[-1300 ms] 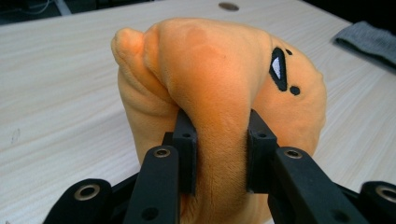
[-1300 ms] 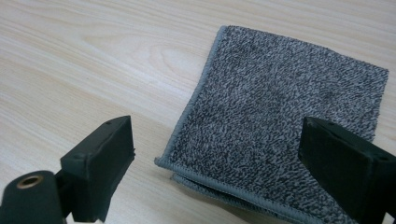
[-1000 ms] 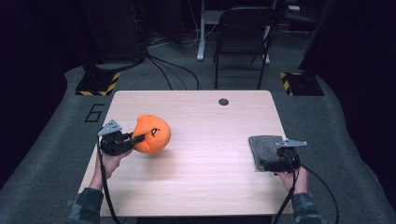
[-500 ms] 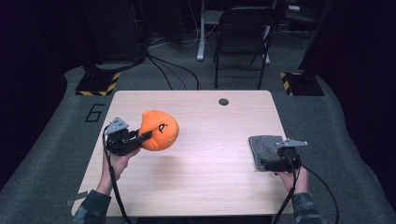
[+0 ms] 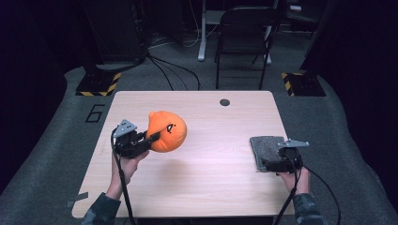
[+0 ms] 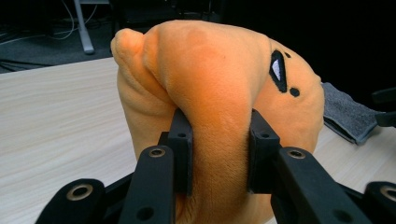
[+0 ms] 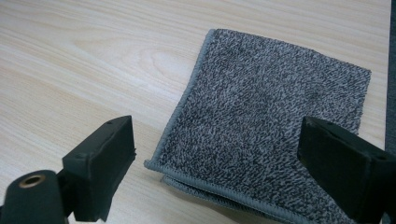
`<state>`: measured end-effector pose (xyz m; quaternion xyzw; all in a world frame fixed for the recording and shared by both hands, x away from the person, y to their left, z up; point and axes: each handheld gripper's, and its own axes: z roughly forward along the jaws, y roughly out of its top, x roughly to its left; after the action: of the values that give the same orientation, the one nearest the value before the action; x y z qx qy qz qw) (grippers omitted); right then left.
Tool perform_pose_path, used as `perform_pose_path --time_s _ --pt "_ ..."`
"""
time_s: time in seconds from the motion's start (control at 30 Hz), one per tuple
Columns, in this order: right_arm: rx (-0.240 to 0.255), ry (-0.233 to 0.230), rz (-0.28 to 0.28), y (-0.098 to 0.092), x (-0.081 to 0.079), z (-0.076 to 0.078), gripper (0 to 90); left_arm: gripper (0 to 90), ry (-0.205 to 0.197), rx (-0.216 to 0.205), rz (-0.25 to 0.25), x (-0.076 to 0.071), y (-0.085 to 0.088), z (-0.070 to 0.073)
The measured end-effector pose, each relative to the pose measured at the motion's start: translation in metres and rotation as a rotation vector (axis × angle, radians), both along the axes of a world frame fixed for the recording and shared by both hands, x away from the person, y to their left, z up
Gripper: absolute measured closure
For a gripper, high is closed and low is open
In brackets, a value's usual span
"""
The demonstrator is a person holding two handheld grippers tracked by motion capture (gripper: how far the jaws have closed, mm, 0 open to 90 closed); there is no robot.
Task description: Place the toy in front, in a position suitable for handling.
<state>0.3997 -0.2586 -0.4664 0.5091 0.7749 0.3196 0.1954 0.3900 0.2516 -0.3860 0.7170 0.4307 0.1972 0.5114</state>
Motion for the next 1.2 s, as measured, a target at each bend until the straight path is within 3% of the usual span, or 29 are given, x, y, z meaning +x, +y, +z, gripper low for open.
perform_pose_path --time_s 0.43,0.67,1.2 --pt "-0.004 0.003 0.002 0.000 0.000 0.000 10.6 68.5 0.013 -0.008 0.003 0.000 -0.027 -0.004" --pt "-0.009 -0.004 0.008 0.000 0.000 0.000 10.7 68.4 0.024 -0.058 0.015 0.001 -0.041 -0.009" --pt "0.000 0.002 -0.007 0.002 0.001 0.000 10.9 67.8 0.057 -0.103 0.023 0.008 -0.071 -0.027"
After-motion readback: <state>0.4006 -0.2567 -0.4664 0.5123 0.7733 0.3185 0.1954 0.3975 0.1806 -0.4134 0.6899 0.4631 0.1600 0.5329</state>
